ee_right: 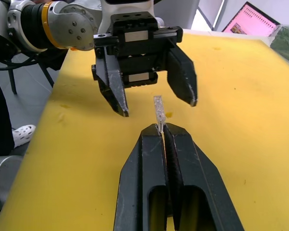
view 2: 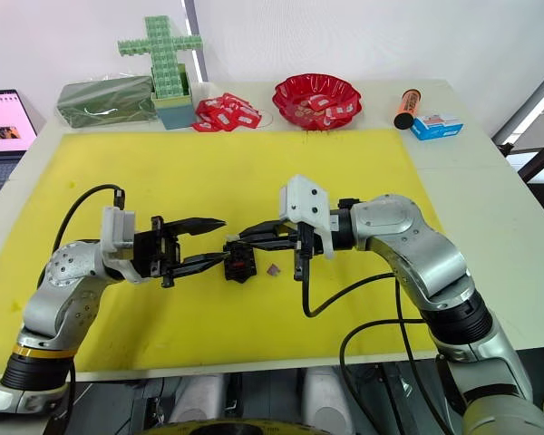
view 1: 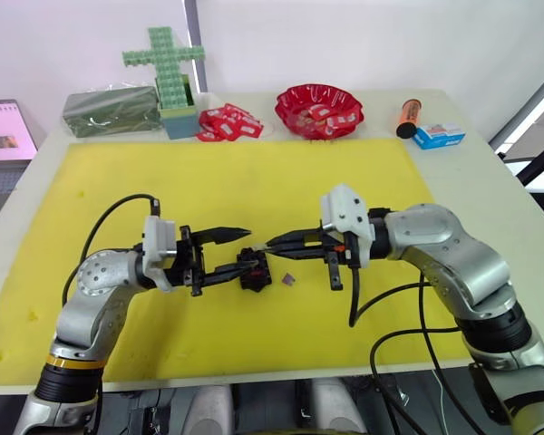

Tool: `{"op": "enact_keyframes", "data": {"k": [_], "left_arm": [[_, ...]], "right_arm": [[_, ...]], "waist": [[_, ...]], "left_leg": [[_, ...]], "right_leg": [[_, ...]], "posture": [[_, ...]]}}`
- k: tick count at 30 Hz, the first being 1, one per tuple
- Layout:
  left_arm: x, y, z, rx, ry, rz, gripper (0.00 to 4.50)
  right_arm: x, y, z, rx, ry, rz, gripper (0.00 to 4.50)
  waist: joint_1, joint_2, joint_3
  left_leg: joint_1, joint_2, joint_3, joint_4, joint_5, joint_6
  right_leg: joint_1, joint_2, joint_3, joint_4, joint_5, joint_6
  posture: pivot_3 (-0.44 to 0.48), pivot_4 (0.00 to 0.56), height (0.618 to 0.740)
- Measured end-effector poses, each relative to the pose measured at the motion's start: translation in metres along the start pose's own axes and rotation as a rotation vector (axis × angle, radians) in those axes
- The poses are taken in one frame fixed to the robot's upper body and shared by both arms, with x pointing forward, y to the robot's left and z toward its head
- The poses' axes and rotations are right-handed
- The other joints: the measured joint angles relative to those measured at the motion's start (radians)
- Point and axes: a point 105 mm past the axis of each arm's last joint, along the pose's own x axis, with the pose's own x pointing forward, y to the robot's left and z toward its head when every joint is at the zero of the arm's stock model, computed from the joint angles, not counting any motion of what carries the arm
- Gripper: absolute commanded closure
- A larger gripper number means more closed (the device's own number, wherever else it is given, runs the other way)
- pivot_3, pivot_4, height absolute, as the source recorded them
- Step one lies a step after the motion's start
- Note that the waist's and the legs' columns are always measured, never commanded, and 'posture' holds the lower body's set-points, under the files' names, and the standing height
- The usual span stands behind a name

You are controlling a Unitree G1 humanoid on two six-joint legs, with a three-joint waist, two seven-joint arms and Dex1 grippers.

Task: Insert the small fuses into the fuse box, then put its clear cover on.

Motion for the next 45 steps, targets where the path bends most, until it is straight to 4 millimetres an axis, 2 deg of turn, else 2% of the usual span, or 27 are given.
{"op": "enact_keyframes", "data": {"k": [3,8,18,19,20,23,31,35,45], "left_arm": [[0.0,0.0,-0.001,-0.011,0.003,-0.001,2.65],[0.0,-0.001,-0.002,-0.022,0.004,-0.01,4.47],[0.001,-0.002,-0.002,-0.023,0.002,-0.019,4.47],[0.001,-0.002,-0.002,-0.019,0.005,-0.021,4.5],[0.001,-0.003,-0.002,-0.014,0.008,-0.022,4.5],[0.001,-0.004,-0.002,0.002,0.01,-0.034,4.5],[0.001,-0.005,-0.002,0.03,0.02,-0.044,4.5],[-0.001,-0.004,-0.006,0.066,0.048,-0.045,4.5],[0.001,-0.009,-0.014,0.157,0.093,-0.068,4.5]], "right_arm": [[0.0,0.001,0.001,-0.006,-0.001,0.002,4.5],[0.0,0.001,0.002,-0.013,-0.005,0.0,4.5],[0.0,0.0,0.002,-0.027,-0.006,-0.008,4.5],[0.0,0.0,0.002,-0.028,-0.004,-0.009,4.0],[-0.001,0.0,0.002,-0.029,-0.003,-0.009,3.83],[0.0,-0.003,0.007,-0.051,-0.003,-0.01,2.85],[0.001,-0.004,0.009,-0.061,0.01,-0.008,2.85],[0.002,-0.001,0.004,-0.089,0.074,0.02,2.85],[0.005,0.0,0.005,-0.182,0.163,0.022,2.85]], "waist": [[0.0,0.0,0.0],[0.0,0.0,0.0],[0.0,0.0,0.0],[0.0,0.0,0.0],[0.0,0.0,0.0],[0.0,0.0,0.0],[0.0,0.0,0.0],[0.0,0.0,0.0],[0.0,0.0,0.0]], "left_leg": [[0.0,0.0,0.0,0.0,0.0,0.0],[0.0,0.0,0.0,0.0,0.0,0.0],[0.0,0.0,0.0,0.0,0.0,0.0],[0.0,0.0,0.0,0.0,0.0,0.0],[0.0,0.0,0.0,0.0,0.0,0.0],[0.0,0.0,0.0,0.0,0.0,0.0],[0.0,0.0,0.0,0.0,0.0,0.0],[0.0,0.0,0.0,0.0,0.0,0.0],[0.0,0.0,0.0,0.0,0.0,0.0]], "right_leg": [[0.0,0.0,0.0,0.0,0.0,0.0],[0.0,0.0,0.0,0.0,0.0,0.0],[0.0,0.0,0.0,0.0,0.0,0.0],[0.0,0.0,0.0,0.0,0.0,0.0],[0.0,0.0,0.0,0.0,0.0,0.0],[0.0,0.0,0.0,0.0,0.0,0.0],[0.0,0.0,0.0,0.0,0.0,0.0],[0.0,0.0,0.0,0.0,-0.001,-0.001],[0.0,0.0,0.0,0.0,-0.001,-0.001]], "posture": [[0.0,0.15,0.74],[0.0,0.15,0.74],[0.0,0.15,0.74],[0.0,0.15,0.74],[0.0,0.15,0.74],[0.0,0.15,0.74],[0.0,0.15,0.74],[0.0,0.15,0.74],[0.0,0.15,0.74]]}}
